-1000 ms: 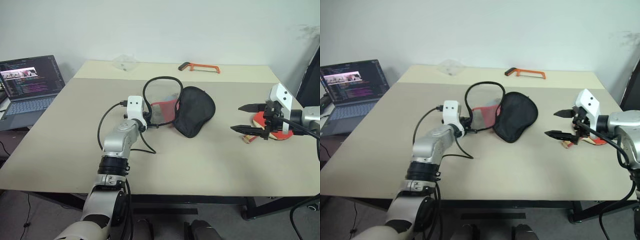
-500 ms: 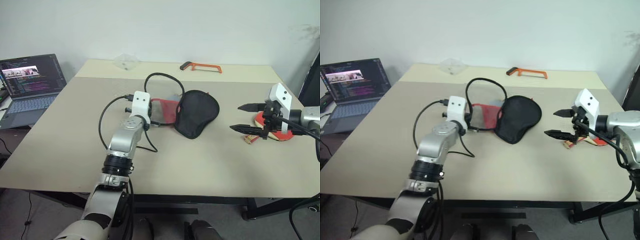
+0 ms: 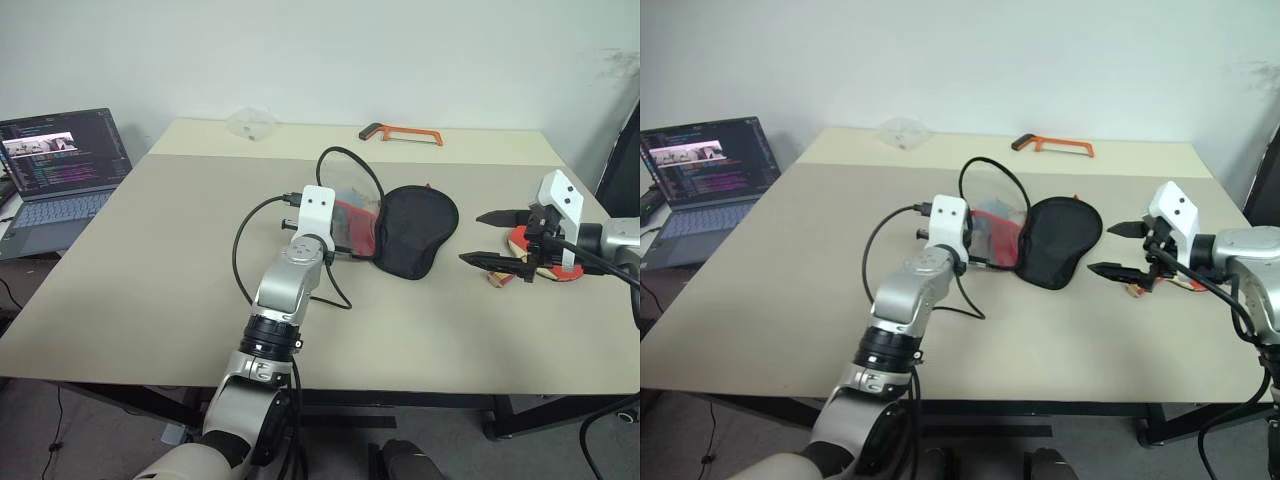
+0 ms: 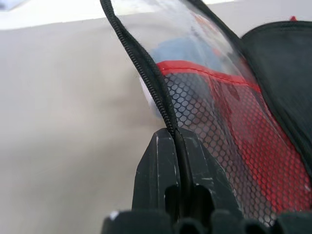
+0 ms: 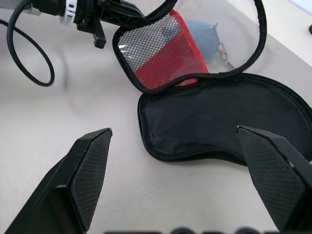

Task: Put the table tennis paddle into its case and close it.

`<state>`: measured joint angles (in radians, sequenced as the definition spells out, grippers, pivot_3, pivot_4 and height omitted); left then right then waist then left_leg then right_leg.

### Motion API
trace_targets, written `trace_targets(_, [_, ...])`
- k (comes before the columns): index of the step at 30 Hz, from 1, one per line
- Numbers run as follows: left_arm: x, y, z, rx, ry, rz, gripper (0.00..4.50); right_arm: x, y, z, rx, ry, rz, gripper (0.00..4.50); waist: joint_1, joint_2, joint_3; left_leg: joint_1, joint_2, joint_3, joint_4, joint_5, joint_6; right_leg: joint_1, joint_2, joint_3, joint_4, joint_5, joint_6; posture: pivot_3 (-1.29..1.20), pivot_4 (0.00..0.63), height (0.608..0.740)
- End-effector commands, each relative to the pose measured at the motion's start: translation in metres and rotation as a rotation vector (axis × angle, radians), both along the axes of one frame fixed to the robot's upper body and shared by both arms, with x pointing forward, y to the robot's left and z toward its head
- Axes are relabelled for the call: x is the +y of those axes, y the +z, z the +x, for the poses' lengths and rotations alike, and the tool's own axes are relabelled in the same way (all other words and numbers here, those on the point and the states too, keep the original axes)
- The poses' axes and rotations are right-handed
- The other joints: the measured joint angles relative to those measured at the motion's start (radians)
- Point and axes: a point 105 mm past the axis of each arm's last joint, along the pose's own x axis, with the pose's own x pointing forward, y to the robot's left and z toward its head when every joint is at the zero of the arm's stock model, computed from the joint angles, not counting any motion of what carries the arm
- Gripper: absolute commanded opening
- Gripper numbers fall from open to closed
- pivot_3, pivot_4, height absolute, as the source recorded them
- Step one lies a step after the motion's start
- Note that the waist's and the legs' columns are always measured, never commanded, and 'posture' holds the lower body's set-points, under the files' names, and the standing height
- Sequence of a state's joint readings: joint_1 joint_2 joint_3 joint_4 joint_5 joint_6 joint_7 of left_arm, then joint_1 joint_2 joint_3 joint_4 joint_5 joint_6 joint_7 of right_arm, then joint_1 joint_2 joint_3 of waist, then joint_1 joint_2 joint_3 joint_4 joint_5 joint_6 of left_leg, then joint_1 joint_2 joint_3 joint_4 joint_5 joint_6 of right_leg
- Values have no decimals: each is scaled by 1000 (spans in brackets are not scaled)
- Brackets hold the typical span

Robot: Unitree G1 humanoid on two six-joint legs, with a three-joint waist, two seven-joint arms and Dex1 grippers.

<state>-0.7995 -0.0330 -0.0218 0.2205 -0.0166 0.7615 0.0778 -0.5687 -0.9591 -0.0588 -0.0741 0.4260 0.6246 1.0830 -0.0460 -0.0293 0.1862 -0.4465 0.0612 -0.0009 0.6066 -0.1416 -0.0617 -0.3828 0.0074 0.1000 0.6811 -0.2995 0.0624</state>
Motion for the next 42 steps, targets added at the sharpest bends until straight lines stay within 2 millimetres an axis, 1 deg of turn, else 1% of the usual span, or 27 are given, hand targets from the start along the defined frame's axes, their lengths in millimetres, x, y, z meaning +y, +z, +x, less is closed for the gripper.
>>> trace_targets(1, [-11,28,5,-90,9,-49,55,2,16,-4,-60,10,19,4500,0,0,0,0,0,0,0,0,0,0,0,0,0,0,0,0,150,740])
trace_targets(7, [-34,38,4,-85,-9,-135,55,4,16,-5,-60,14,20,4500,3,0,0,-2,-1,0,0,0,0,-1,0,0,0,0,0,0,150,740])
trace_targets(10, [-47,44,0,-101,-16,-164,55,5,16,-5,-62,17,21,4500,2,0,0,-2,0,0,0,0,0,-3,0,0,0,0,0,0,150,740])
trace_targets(14, [-69,38,-9,-62,-36,-208,55,6,17,-7,-62,23,19,4500,4,0,0,-3,-1,0,0,0,0,-3,0,0,0,0,0,0,150,740])
trace_targets(18, [-91,37,-20,-36,-95,-245,55,6,17,-7,-59,25,16,4500,5,0,0,-3,-1,0,0,0,0,-3,0,0,0,0,0,0,150,740])
trace_targets(23, [-104,32,-27,19,-142,-278,55,8,16,-7,-58,30,14,4500,5,0,0,-3,-1,0,0,0,0,-3,0,0,0,0,0,0,150,740])
trace_targets(30, [-116,27,-34,87,-199,-310,55,9,16,-6,-57,33,15,4500,7,0,0,-3,-1,0,0,0,0,-3,0,0,0,0,0,0,150,740])
trace_targets(36, [-131,25,-45,127,-271,-327,55,10,16,-6,-56,35,15,4500,7,0,0,-3,-1,0,0,0,0,-3,0,0,0,0,0,0,150,740])
trace_targets(42, [-138,25,-50,139,-309,-326,55,10,16,-6,-56,35,12,4500,7,0,0,-3,-1,0,0,0,0,-3,0,0,0,0,0,0,150,740])
